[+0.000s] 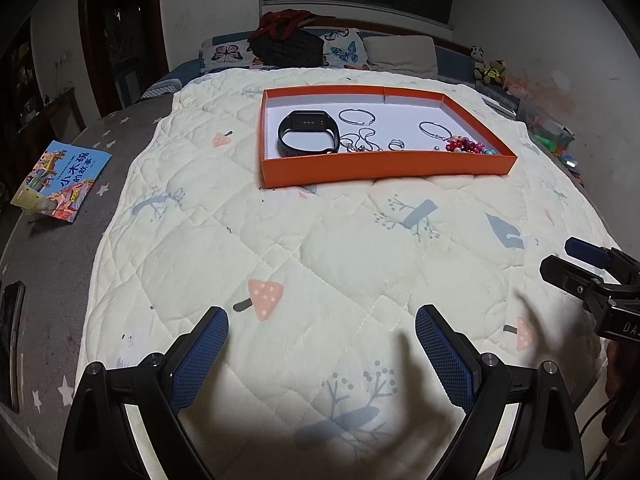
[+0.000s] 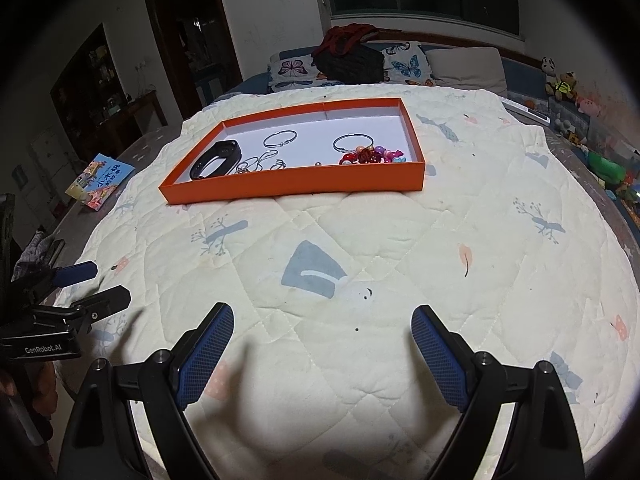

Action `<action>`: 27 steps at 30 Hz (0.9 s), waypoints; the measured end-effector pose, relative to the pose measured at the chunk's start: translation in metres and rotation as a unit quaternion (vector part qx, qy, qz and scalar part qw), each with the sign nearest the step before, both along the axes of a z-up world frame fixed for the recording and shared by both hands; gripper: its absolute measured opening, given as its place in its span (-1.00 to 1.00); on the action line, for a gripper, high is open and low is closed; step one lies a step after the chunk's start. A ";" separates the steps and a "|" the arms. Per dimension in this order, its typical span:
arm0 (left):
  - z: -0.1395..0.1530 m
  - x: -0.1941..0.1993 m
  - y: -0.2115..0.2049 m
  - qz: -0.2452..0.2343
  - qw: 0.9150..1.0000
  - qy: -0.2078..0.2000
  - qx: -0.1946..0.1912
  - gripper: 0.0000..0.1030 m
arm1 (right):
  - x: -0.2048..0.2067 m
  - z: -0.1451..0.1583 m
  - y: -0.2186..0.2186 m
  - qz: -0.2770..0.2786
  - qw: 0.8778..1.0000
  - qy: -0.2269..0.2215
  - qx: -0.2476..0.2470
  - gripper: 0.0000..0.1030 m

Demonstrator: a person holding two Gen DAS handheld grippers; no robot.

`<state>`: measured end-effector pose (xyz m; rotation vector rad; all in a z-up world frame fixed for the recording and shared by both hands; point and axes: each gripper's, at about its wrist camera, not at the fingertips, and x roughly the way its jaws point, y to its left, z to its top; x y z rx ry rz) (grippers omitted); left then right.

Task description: Organize jewelry

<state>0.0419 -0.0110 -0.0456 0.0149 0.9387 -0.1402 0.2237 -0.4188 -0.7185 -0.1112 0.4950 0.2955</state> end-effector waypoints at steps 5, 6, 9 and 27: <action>-0.003 0.013 -0.002 -0.002 1.000 -0.010 0.006 0.97 | 0.014 0.003 0.000 -0.004 1.000 -0.007 -0.001 0.91; -0.004 0.017 -0.002 -0.001 1.000 -0.013 0.006 0.97 | 0.018 0.003 0.000 -0.006 1.000 -0.007 -0.002 0.92; -0.010 0.029 0.000 0.004 1.000 -0.012 0.010 0.97 | 0.027 0.005 0.001 -0.010 1.000 -0.011 -0.006 0.92; -0.028 0.055 -0.003 0.000 1.000 0.000 0.018 1.00 | 0.051 0.002 -0.008 -0.031 0.999 0.003 -0.001 1.00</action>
